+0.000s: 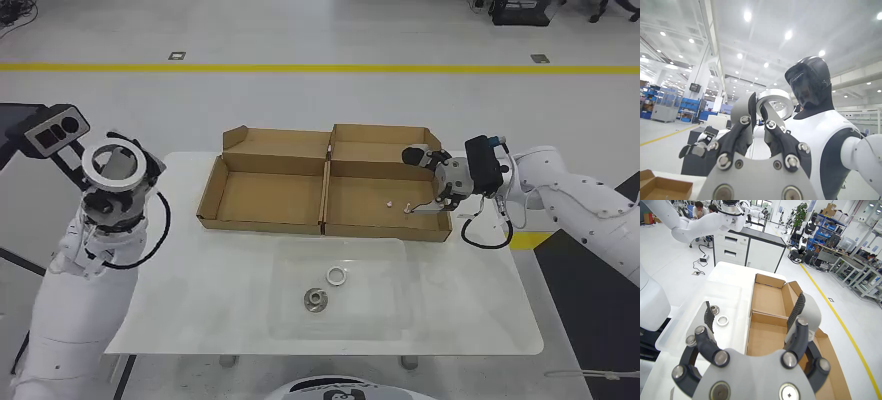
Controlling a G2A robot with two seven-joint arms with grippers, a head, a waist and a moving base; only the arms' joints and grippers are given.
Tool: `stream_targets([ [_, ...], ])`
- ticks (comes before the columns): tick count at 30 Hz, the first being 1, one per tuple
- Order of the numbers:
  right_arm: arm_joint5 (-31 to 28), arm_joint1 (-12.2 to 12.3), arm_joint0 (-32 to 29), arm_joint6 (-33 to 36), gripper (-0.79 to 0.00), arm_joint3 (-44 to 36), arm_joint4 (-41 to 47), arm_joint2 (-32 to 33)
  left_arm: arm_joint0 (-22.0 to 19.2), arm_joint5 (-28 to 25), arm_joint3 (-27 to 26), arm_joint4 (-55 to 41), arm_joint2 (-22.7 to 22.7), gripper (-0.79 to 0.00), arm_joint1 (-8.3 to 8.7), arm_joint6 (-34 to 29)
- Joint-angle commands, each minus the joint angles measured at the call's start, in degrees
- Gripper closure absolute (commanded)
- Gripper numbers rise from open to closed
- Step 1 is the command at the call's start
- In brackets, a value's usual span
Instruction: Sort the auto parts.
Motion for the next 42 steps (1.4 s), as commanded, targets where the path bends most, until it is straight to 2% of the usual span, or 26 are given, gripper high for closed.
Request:
stream_targets([
  [1, 0.0, 0.0, 0.0, 0.0, -0.785, 0.0, 0.0, 0.0, 0.0, 0.0, -0.2, -0.8, 0.0, 0.000, -0.75, -0.1],
  [7, 0.0, 0.0, 0.0, 0.0, -0.785, 0.0, 0.0, 0.0, 0.4, 0.0, -0.6, -0.6, 0.2, 0.000, -2.14, -0.1],
  [11, 0.0, 0.0, 0.0, 0.0, -0.785, 0.0, 0.0, 0.0, 0.7, 0.0, 0.1, 4.1, 0.0, 0.000, -2.18, -0.1],
  [21, 0.0, 0.0, 0.0, 0.0, -0.785, 0.0, 0.0, 0.0, 0.7, 0.0, 0.7, 17.9, 0.9, 0.000, -0.28, -0.1],
  [24, 0.0, 0.0, 0.0, 0.0, -0.785, 0.0, 0.0, 0.0, 0.5, 0.0, 0.4, 16.6, 1.5, 0.000, 0.18, -0.1],
  [26, 0.0, 0.0, 0.0, 0.0, -0.785, 0.0, 0.0, 0.0, 0.5, 0.0, 0.2, 11.0, 1.9, 0.000, 0.11, -0.1],
  [33, 0.0, 0.0, 0.0, 0.0, -0.785, 0.0, 0.0, 0.0, 0.0, 0.0, 0.2, 6.7, 1.5, 0.000, 0.29, -0.1],
  [42, 0.0, 0.0, 0.0, 0.0, -0.785, 0.0, 0.0, 0.0, -0.2, 0.0, 0.1, 7.3, 1.5, 0.000, 0.38, -0.1],
])
